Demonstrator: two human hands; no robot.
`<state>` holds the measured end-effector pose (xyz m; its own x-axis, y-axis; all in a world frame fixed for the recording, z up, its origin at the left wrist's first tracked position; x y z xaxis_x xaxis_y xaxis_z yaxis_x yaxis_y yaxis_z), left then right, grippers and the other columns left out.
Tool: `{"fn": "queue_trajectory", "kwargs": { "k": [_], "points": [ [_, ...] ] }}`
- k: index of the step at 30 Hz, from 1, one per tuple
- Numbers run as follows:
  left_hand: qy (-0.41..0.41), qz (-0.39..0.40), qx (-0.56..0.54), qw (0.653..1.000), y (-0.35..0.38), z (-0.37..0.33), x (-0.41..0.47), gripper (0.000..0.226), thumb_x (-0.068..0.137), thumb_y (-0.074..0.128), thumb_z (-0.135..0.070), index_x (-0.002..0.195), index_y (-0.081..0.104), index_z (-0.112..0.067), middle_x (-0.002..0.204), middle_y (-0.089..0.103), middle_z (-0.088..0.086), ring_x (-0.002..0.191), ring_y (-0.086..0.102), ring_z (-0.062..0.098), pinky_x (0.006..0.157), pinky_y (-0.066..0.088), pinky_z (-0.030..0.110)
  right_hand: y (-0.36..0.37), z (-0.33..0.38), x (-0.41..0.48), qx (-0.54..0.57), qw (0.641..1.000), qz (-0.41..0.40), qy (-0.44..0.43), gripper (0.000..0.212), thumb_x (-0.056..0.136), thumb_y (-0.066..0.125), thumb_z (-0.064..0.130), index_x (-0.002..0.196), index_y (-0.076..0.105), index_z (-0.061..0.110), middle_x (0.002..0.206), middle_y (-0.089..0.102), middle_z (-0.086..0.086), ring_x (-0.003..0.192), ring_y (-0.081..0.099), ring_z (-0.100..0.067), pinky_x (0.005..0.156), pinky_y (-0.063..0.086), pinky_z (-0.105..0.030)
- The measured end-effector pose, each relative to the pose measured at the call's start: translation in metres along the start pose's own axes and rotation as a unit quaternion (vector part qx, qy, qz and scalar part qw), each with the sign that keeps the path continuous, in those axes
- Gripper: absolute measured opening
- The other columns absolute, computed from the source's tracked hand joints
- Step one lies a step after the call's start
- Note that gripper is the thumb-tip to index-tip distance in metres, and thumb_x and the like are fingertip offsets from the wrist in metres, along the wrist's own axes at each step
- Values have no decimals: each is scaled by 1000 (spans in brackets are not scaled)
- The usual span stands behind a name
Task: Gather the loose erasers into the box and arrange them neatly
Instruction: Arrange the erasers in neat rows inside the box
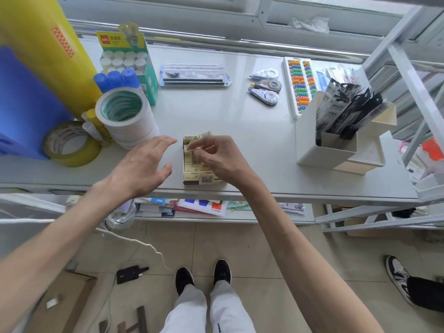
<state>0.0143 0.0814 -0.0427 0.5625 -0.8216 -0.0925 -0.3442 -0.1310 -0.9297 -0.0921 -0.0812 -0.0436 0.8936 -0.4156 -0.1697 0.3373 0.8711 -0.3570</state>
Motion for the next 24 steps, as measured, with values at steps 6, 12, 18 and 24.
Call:
{"fn": "queue_trajectory", "kwargs": {
  "k": [6,12,18,24],
  "points": [
    [-3,4,0,1000,1,-2,2,60,93,57,-24,148,34,-20,152,38,3,139,35,21,115,28,38,8,4,6,-126,989,53,-50,12,84,64,-4,89,70,6,82,67,-10,72,61,-20,67,54,-30],
    [2,3,8,1000,0,-3,4,60,92,57,-24,148,34,-20,153,37,3,139,36,22,114,29,38,15,8,11,-215,967,108,-80,36,83,55,-14,107,73,7,97,73,-9,91,68,-17,80,56,-26],
    [18,0,16,1000,-2,-1,3,59,92,57,-24,147,35,-19,152,38,4,138,38,23,115,30,39,15,3,12,-252,958,98,-97,18,87,68,2,100,78,9,96,61,0,97,52,-18,85,44,-26],
    [12,4,17,1000,0,-2,3,60,93,56,-25,148,34,-19,153,37,3,139,35,23,116,28,39,2,4,7,-203,974,71,-77,36,91,50,-11,112,73,7,109,63,-9,97,60,-20,83,49,-22]
  ]
}}
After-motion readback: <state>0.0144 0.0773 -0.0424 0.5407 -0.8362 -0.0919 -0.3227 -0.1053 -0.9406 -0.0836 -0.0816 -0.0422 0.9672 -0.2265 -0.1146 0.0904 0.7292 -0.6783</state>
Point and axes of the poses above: each hand's wrist, its own x-axis towards the middle knuckle, its own y-axis out of the palm, z = x × y, the point moved 2 cm from there along x, towards the middle knuckle
